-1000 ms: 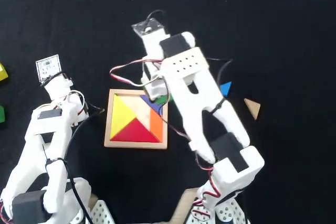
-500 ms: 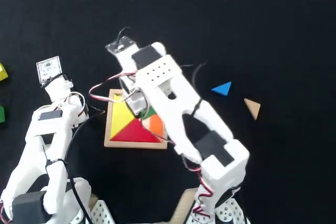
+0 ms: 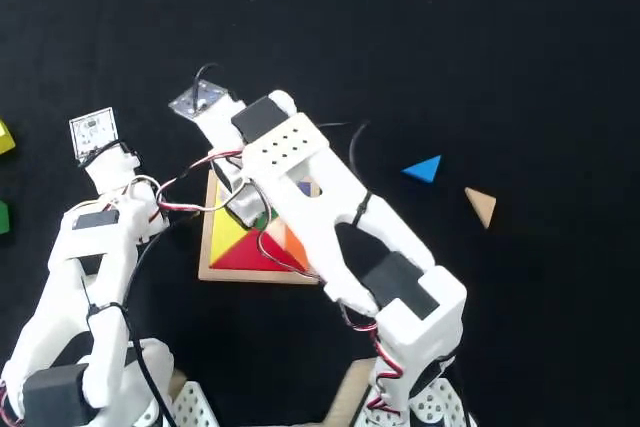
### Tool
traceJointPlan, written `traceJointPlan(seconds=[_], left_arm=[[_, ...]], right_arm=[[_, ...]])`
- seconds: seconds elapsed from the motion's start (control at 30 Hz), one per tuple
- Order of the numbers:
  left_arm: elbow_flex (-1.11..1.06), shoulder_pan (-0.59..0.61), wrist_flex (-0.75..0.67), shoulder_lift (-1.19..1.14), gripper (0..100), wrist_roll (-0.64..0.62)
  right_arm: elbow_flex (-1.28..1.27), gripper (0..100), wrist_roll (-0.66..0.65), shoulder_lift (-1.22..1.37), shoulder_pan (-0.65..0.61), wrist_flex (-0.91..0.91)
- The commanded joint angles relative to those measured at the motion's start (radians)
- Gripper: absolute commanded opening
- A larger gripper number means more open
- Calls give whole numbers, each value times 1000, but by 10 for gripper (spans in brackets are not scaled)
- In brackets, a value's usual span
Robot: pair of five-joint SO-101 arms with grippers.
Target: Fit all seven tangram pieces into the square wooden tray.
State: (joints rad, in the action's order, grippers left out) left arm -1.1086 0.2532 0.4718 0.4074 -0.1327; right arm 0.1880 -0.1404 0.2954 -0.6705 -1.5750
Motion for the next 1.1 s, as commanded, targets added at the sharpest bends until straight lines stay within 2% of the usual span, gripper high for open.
traceJointPlan(seconds=[0.0, 0.4, 0.7, 0.87, 1.07], left_arm=[[15, -2, -15, 26, 63, 8], [16, -2, -17, 26, 63, 8], [7, -2, -49, 26, 63, 8], [7, -2, -49, 26, 63, 8], [7, -2, -49, 26, 63, 8]], right_arm=[[-31, 39, -63, -8, -11, 57], [-229, 39, -281, -16, -9, 213], [-211, 39, -275, -15, -8, 227], [-159, 39, -167, -8, 32, 236], [-150, 39, -155, -8, 61, 295]])
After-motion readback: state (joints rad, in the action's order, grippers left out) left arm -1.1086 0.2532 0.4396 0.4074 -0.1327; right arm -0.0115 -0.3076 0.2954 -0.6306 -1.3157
